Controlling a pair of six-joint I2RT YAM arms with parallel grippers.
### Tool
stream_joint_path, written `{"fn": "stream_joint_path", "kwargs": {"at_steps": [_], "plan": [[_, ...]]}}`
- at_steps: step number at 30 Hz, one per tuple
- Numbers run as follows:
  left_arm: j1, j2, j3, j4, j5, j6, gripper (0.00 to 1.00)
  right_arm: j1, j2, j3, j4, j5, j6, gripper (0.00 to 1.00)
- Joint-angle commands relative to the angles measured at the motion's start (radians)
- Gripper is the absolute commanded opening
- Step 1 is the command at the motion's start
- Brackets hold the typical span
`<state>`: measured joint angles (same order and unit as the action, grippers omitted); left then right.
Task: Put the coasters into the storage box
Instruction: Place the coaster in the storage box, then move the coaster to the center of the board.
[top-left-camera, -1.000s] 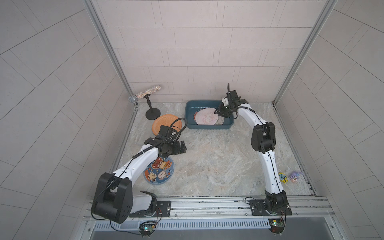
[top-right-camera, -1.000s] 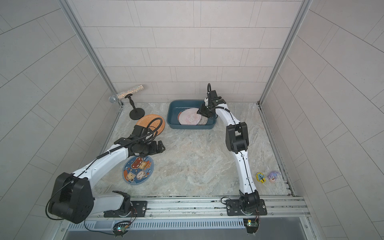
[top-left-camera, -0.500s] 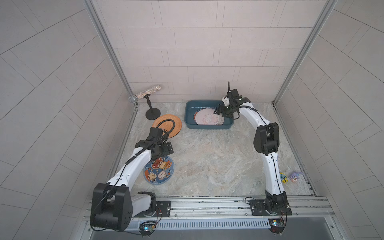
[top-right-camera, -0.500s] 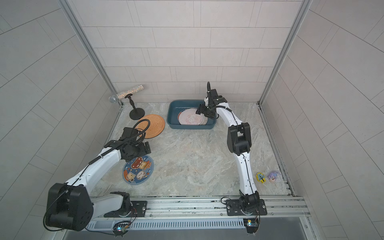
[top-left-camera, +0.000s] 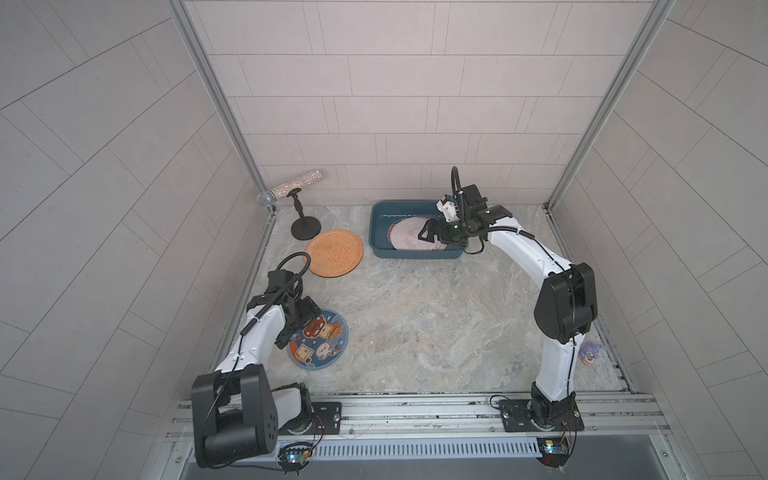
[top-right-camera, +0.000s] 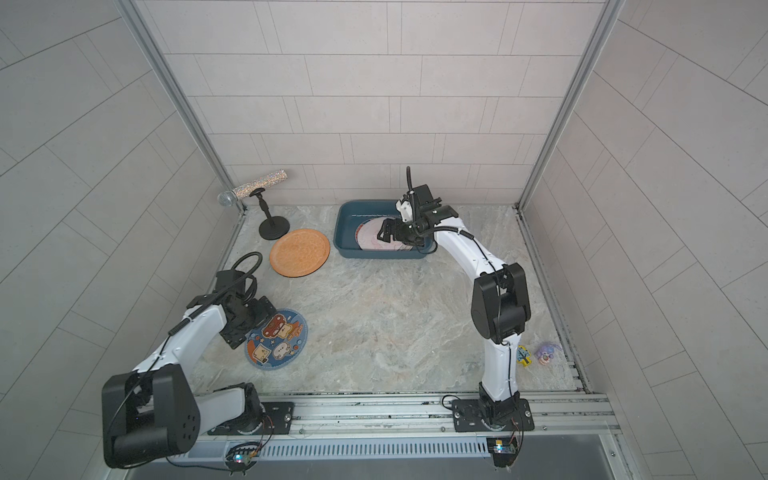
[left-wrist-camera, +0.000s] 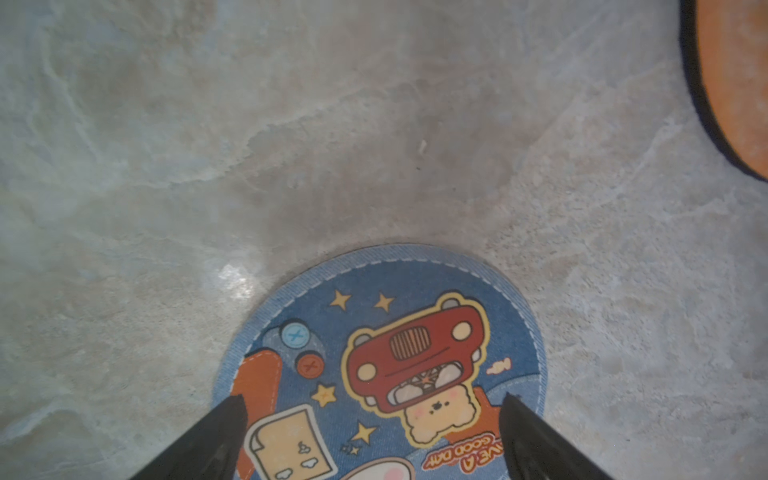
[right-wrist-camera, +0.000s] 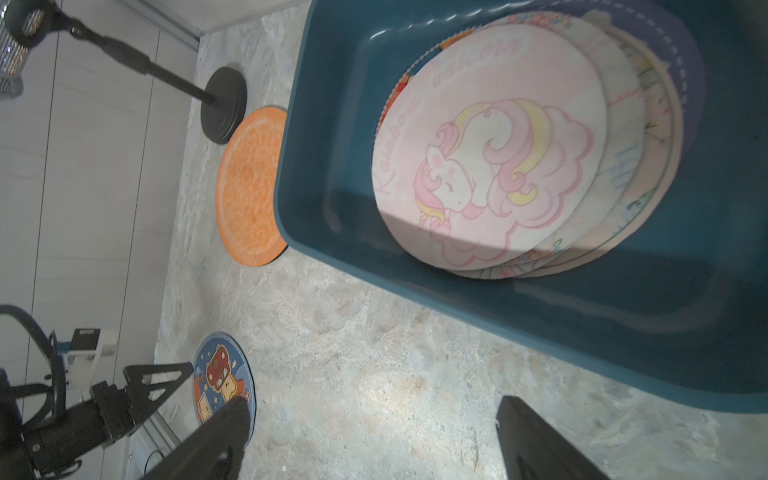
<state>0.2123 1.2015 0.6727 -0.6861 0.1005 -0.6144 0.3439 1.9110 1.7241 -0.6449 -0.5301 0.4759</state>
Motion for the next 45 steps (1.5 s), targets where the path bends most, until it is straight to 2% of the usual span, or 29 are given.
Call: {"fn": "stream_joint_path", "kwargs": {"at_steps": [1, 7, 18, 24, 30, 34, 38, 45], "plan": [[0.043, -0.014, -0.016, 0.0, 0.011, -0.019, 1.0, 0.02, -0.07, -0.069, 0.038, -0.006, 0.001, 1.0], [0.109, 0.048, -0.05, 0.063, 0.062, -0.02, 1.0, 0.041, -0.136, -0.137, 0.034, -0.012, -0.007, 1.0], [0.109, 0.124, -0.084, 0.129, 0.154, 0.003, 1.0, 0.046, -0.183, -0.187, 0.036, -0.008, -0.011, 1.0], [0.109, 0.151, -0.09, 0.141, 0.156, 0.002, 1.0, 0.049, -0.185, -0.184, 0.045, -0.011, -0.009, 1.0], [0.121, 0.06, -0.074, 0.076, 0.019, -0.02, 1.0, 0.05, -0.188, -0.187, 0.048, -0.013, -0.011, 1.0], [0.155, 0.062, -0.065, 0.059, -0.004, -0.022, 1.0, 0.049, -0.184, -0.177, 0.042, -0.016, -0.017, 1.0], [0.195, 0.1, -0.059, 0.062, 0.016, -0.015, 1.0, 0.049, -0.171, -0.157, 0.032, -0.027, -0.025, 1.0], [0.195, 0.163, -0.086, 0.111, 0.083, -0.01, 1.0, 0.05, -0.17, -0.153, 0.03, -0.032, -0.031, 1.0]]}}
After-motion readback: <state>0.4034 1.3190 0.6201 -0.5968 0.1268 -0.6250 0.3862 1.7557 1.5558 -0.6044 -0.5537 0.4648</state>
